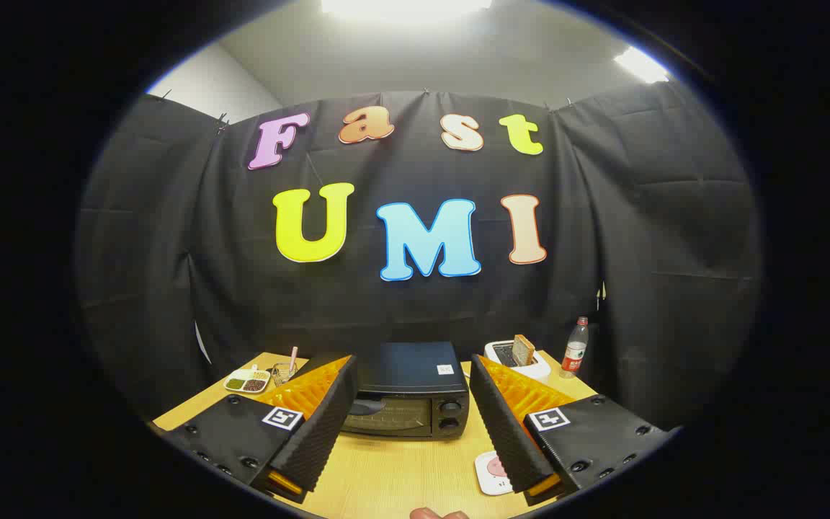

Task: Open the toaster oven, put the food inside, and close the toaster oven door.

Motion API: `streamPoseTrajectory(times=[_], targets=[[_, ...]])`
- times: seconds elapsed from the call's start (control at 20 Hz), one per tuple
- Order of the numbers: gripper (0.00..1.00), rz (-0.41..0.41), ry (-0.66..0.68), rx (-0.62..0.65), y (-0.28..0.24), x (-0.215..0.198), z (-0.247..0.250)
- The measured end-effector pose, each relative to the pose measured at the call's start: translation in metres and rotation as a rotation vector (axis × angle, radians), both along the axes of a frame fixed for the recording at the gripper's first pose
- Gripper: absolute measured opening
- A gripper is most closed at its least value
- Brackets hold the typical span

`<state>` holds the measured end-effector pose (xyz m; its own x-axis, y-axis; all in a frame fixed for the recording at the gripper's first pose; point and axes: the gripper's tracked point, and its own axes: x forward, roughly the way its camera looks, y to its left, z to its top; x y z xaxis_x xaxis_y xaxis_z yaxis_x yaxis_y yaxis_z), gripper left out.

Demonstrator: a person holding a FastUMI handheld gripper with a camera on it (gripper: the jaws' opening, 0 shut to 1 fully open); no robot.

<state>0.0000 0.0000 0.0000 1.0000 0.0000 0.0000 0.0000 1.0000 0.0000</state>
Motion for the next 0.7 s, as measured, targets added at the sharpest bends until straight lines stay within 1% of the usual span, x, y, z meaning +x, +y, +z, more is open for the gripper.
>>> streamPoseTrajectory(times=[0.35,0.7], targets=[[0.98,-0.022,0.014,-0.012,-0.012,-0.002,-0.004],[0.98,-0.004,0.017,-0.013,0.001,0.009,-0.004]])
